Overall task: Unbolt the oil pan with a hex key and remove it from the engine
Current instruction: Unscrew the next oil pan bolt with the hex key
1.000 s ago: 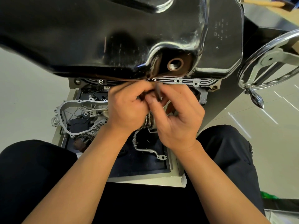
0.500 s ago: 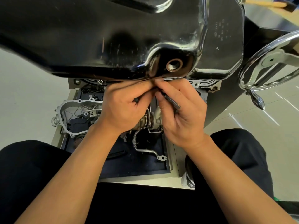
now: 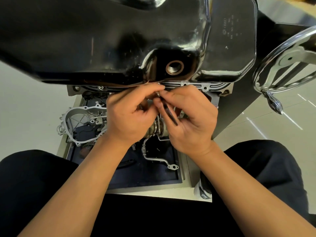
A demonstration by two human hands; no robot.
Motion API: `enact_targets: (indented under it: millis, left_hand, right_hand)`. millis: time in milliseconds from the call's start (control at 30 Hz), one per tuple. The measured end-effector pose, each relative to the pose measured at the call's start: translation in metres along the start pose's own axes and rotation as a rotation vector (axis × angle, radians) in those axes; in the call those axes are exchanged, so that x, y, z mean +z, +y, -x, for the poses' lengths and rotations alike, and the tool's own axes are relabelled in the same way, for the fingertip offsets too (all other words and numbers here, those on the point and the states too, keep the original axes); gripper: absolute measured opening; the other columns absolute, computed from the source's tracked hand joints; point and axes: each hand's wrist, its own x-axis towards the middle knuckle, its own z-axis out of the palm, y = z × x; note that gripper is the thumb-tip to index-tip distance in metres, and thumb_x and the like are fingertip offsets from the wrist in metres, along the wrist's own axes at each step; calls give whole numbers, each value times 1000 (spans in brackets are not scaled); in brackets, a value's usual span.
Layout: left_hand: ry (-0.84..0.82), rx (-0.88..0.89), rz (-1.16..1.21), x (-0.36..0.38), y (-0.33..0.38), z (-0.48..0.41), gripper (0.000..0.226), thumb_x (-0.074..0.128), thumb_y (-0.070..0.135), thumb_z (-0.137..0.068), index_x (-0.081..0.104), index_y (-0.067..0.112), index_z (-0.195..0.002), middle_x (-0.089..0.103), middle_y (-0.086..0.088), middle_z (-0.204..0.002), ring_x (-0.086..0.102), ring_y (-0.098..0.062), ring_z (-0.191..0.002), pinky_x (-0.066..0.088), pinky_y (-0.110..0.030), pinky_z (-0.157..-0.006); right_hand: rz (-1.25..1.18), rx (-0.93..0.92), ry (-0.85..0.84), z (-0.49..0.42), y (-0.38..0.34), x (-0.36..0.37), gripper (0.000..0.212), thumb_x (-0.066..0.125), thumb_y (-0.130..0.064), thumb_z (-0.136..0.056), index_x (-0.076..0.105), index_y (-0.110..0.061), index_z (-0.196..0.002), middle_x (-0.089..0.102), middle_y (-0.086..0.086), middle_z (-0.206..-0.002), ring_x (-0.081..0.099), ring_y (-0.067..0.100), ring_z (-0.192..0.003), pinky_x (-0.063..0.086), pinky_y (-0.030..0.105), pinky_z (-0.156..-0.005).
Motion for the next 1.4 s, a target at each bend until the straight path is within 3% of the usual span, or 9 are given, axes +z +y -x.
enact_targets:
  millis: [133,333,467,667,733,833,1033,1200,1400]
  left_hand:
    - [-79,25,33,-4,0,-1,34,61,-11,-80,70,0,-111,63,9,-97,51,21,-92,44,-7,-85]
    - [-13,3,21,-6,0,-5,7,72,-5,-85,76,-3,-90,64,7,-84,59,2,-77,44,-9,-75]
    - [42,-31,-24,-2,3,-5,12,69,-6,-82,77,-1,-90,70,2,-82,67,-9,-68,52,-17,-68]
    - [-26,23,2,-1,2,-6,16,63,5,-93,76,-3,-90,51,20,-83,48,21,-83,39,-7,-79]
    - [-21,23,4,0,2,-6,24,58,9,-96,76,-3,-85,50,21,-85,49,18,-83,38,-7,-80]
    - [29,19,-8,1,0,-4,13,64,3,-92,77,-1,-90,61,14,-87,56,10,-82,44,-11,-78]
    - [63,-9,-54,3,3,-2,7,73,-3,-83,76,-1,-88,67,6,-76,60,-9,-58,48,-13,-65]
    - [47,73,1,6,8,-3,16,62,-1,-92,72,-7,-103,72,-10,-100,71,-15,-92,56,-25,-85]
    - [91,12,5,6,9,0,9,69,1,-89,75,-5,-85,68,0,-83,65,-10,-74,49,-16,-73]
  right_hand:
    - [17,-31,-55,3,0,2,21,68,13,-84,69,14,-105,69,20,-91,66,24,-85,54,30,-78]
    - [68,-1,4,-1,-3,3,29,83,7,-75,71,13,-100,70,18,-89,63,16,-82,50,21,-80]
    - [44,30,32,-2,-2,0,22,83,16,-70,73,10,-89,68,18,-81,57,10,-75,46,19,-74]
    - [29,-4,6,-3,1,-3,23,68,16,-83,68,15,-106,66,19,-92,58,12,-91,45,19,-86]
    - [43,-5,-11,-3,-1,-2,25,64,15,-86,65,15,-111,65,20,-94,56,11,-94,44,19,-88]
    - [47,-2,14,-3,-4,-2,24,70,6,-86,67,15,-108,67,20,-92,60,15,-90,46,19,-87]
    - [59,9,75,-4,-5,-5,15,81,6,-78,74,8,-90,71,15,-81,65,22,-73,52,24,-71]
    - [66,-23,-8,-2,-4,-3,23,68,14,-83,69,14,-106,69,21,-93,64,23,-87,51,26,-82]
    - [95,-23,78,-2,-6,-3,23,81,3,-78,72,9,-98,70,14,-85,61,13,-80,51,25,-77]
